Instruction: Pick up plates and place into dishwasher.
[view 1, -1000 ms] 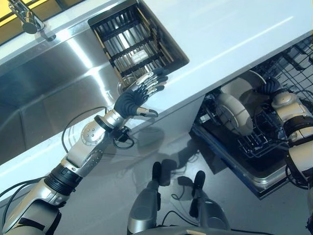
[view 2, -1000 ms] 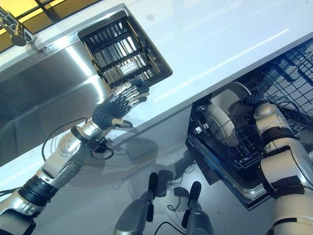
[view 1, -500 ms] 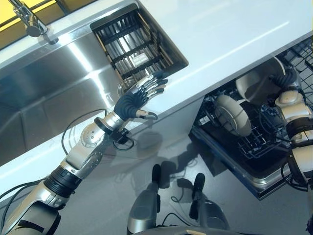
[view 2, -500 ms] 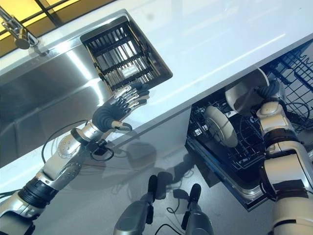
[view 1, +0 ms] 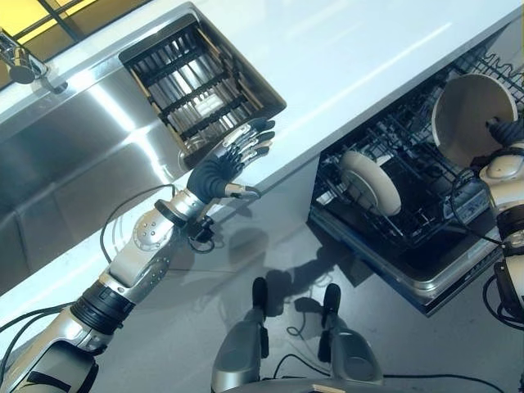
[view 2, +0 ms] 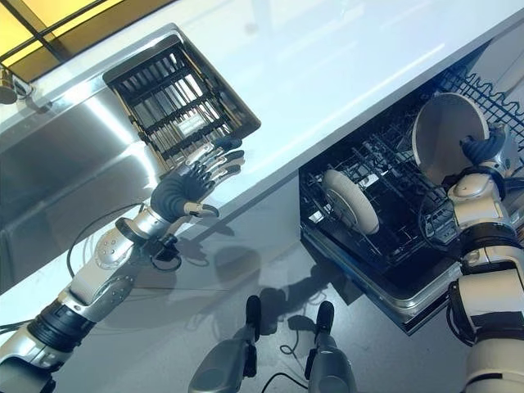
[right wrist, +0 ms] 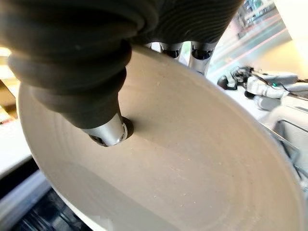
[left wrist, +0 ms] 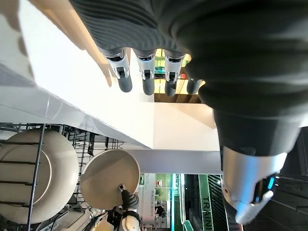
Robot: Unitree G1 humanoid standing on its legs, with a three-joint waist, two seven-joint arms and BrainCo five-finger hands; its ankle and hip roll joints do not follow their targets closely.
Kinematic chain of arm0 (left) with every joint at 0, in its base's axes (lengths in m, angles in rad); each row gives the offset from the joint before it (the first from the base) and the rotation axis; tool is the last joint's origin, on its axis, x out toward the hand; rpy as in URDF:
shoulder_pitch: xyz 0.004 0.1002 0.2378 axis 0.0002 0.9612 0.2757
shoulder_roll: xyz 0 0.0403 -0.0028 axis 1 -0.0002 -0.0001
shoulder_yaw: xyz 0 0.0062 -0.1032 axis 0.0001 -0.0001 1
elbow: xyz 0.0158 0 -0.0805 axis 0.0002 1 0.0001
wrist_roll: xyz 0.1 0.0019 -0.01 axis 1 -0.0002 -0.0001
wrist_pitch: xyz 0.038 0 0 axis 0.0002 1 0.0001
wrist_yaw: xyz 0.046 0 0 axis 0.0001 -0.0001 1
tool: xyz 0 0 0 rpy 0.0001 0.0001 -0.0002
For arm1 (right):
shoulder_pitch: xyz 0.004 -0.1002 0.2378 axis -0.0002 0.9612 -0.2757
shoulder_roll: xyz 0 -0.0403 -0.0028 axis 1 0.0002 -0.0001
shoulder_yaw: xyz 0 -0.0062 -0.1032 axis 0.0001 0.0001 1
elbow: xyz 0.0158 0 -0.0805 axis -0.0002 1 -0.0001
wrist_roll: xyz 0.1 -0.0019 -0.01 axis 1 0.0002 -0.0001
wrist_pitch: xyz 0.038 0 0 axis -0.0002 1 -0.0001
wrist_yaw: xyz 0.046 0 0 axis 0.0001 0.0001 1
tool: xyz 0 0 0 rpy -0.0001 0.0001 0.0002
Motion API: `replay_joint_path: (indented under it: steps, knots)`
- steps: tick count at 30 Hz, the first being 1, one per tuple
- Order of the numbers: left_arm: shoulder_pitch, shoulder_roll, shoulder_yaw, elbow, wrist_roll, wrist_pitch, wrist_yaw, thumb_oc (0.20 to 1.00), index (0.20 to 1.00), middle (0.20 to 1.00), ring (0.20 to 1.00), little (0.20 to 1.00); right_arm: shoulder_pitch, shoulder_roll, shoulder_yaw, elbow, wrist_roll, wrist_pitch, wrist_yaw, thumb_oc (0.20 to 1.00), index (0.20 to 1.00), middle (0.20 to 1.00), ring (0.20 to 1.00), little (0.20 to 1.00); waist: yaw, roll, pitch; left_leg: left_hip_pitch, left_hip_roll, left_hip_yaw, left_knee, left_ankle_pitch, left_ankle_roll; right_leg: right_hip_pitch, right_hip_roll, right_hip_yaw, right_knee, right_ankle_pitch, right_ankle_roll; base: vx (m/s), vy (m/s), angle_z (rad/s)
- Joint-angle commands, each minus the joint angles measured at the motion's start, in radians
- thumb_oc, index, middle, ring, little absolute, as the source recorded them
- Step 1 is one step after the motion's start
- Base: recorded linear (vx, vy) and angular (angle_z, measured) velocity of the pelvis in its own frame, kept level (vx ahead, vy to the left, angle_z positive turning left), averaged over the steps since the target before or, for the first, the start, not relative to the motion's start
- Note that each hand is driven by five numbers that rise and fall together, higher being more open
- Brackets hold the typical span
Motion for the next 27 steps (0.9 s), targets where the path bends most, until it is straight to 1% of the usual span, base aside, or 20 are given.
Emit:
replay_joint_path:
  steps: [1, 2, 6, 12, 16, 21, 22, 23, 24, 25, 26, 27]
  knots:
    - [-0.035, 0.020, -0.024, -0.058, -0.036, -0.074, 0.002, 1.000, 1.000, 1.000, 1.000, 1.000, -0.101, -0.076, 0.106, -0.004, -0.037, -0.003, 0.079, 0.200, 0.200, 0.200, 0.200, 0.200, 0.023, 0.015, 0.008, -0.017, -0.069, 0.062, 0.014, -0.138, 0.025, -0.074, -0.042, 0.003, 0.052, -0.102, 0.056, -0.01, -0.037, 0.01]
    - [-0.038, 0.020, -0.024, -0.057, -0.037, -0.075, 0.002, 1.000, 1.000, 1.000, 1.000, 1.000, -0.108, -0.076, 0.111, 0.006, -0.037, -0.008, 0.082, 0.200, 0.200, 0.200, 0.200, 0.200, 0.023, 0.016, 0.008, -0.018, -0.069, 0.061, 0.014, -0.138, 0.025, -0.075, -0.042, 0.002, 0.052, -0.102, 0.056, -0.04, -0.053, 0.01]
    - [-0.065, 0.032, -0.032, -0.054, -0.052, -0.067, -0.001, 1.000, 1.000, 1.000, 1.000, 1.000, -0.164, -0.071, 0.183, 0.087, -0.071, 0.021, 0.189, 0.200, 0.200, 0.200, 0.200, 0.200, 0.035, 0.027, 0.018, -0.040, -0.070, 0.053, 0.011, -0.128, 0.022, -0.095, -0.044, -0.010, 0.054, -0.100, 0.055, -0.05, -0.056, 0.04]
    - [-0.064, 0.034, -0.030, -0.052, -0.059, -0.069, -0.009, 1.000, 1.000, 1.000, 1.000, 1.000, -0.190, -0.053, 0.247, 0.128, -0.082, 0.028, 0.302, 0.200, 0.200, 0.200, 0.200, 0.200, 0.047, 0.034, 0.032, -0.051, -0.069, 0.047, 0.011, -0.121, 0.021, -0.104, -0.047, -0.024, 0.057, -0.099, 0.052, -0.02, -0.041, 0.01]
    - [-0.069, 0.042, -0.022, -0.054, -0.068, -0.065, -0.026, 1.000, 1.000, 1.000, 1.000, 1.000, -0.198, -0.047, 0.277, 0.138, -0.147, 0.043, 0.368, 0.200, 0.200, 0.200, 0.200, 0.200, 0.053, 0.033, 0.042, -0.062, -0.068, 0.046, 0.011, -0.115, 0.020, -0.114, -0.047, -0.028, 0.058, -0.095, 0.054, -0.04, -0.047, -0.01]
    - [-0.074, 0.043, -0.028, -0.057, -0.060, -0.065, -0.035, 1.000, 1.000, 1.000, 1.000, 1.000, -0.197, -0.035, 0.337, 0.146, -0.202, 0.021, 0.433, 0.200, 0.200, 0.200, 0.200, 0.200, 0.060, 0.025, 0.046, -0.068, -0.066, 0.040, 0.011, -0.110, 0.021, -0.117, -0.044, -0.035, 0.059, -0.093, 0.053, -0.02, -0.034, 0.01]
    - [-0.074, 0.041, -0.028, -0.056, -0.057, -0.065, -0.036, 1.000, 1.000, 1.000, 1.000, 1.000, -0.197, -0.034, 0.340, 0.147, -0.203, 0.021, 0.440, 0.200, 0.200, 0.200, 0.200, 0.200, 0.060, 0.025, 0.047, -0.068, -0.066, 0.040, 0.011, -0.110, 0.021, -0.117, -0.044, -0.035, 0.059, -0.093, 0.052, -0.02, -0.031, 0.00]
    - [-0.079, 0.040, -0.027, -0.052, -0.058, -0.060, -0.041, 1.000, 1.000, 1.000, 1.000, 1.000, -0.189, -0.029, 0.347, 0.149, -0.167, 0.009, 0.458, 0.200, 0.200, 0.200, 0.200, 0.200, 0.061, 0.021, 0.047, -0.067, -0.064, 0.041, 0.011, -0.109, 0.021, -0.117, -0.044, -0.036, 0.059, -0.092, 0.052, 0.00, 0.000, 0.00]
    - [-0.079, 0.038, -0.025, -0.049, -0.055, -0.057, -0.045, 1.000, 1.000, 1.000, 1.000, 1.000, -0.185, -0.027, 0.343, 0.150, -0.154, 0.011, 0.457, 0.200, 0.200, 0.200, 0.200, 0.200, 0.061, 0.019, 0.047, -0.065, -0.063, 0.041, 0.011, -0.109, 0.021, -0.116, -0.044, -0.037, 0.061, -0.093, 0.052, 0.00, 0.000, 0.00]
    - [-0.082, 0.039, -0.026, -0.049, -0.055, -0.054, -0.046, 1.000, 1.000, 1.000, 1.000, 1.000, -0.179, -0.025, 0.335, 0.152, -0.109, 0.011, 0.424, 0.853, 0.853, 0.853, 0.853, 0.853, 0.060, 0.018, 0.048, -0.063, -0.063, 0.041, 0.011, -0.110, 0.021, -0.115, -0.044, -0.036, 0.062, -0.093, 0.052, 0.00, 0.000, 0.00]
    - [-0.083, 0.037, -0.026, -0.049, -0.053, -0.053, -0.046, 1.000, 1.000, 1.000, 1.000, 1.000, -0.176, -0.023, 0.324, 0.151, -0.062, 0.016, 0.406, 1.000, 1.000, 1.000, 1.000, 1.000, 0.059, 0.018, 0.047, -0.062, -0.063, 0.042, 0.011, -0.110, 0.020, -0.114, -0.043, -0.035, 0.062, -0.093, 0.052, 0.00, 0.000, 0.00]
    - [-0.082, 0.034, -0.024, -0.049, -0.053, -0.050, -0.049, 1.000, 1.000, 1.000, 1.000, 1.000, -0.169, -0.020, 0.291, 0.148, -0.022, 0.034, 0.383, 1.000, 1.000, 1.000, 1.000, 1.000, 0.057, 0.017, 0.045, -0.058, -0.063, 0.043, 0.011, -0.111, 0.020, -0.111, -0.042, -0.034, 0.061, -0.093, 0.052, 0.00, 0.000, 0.00]
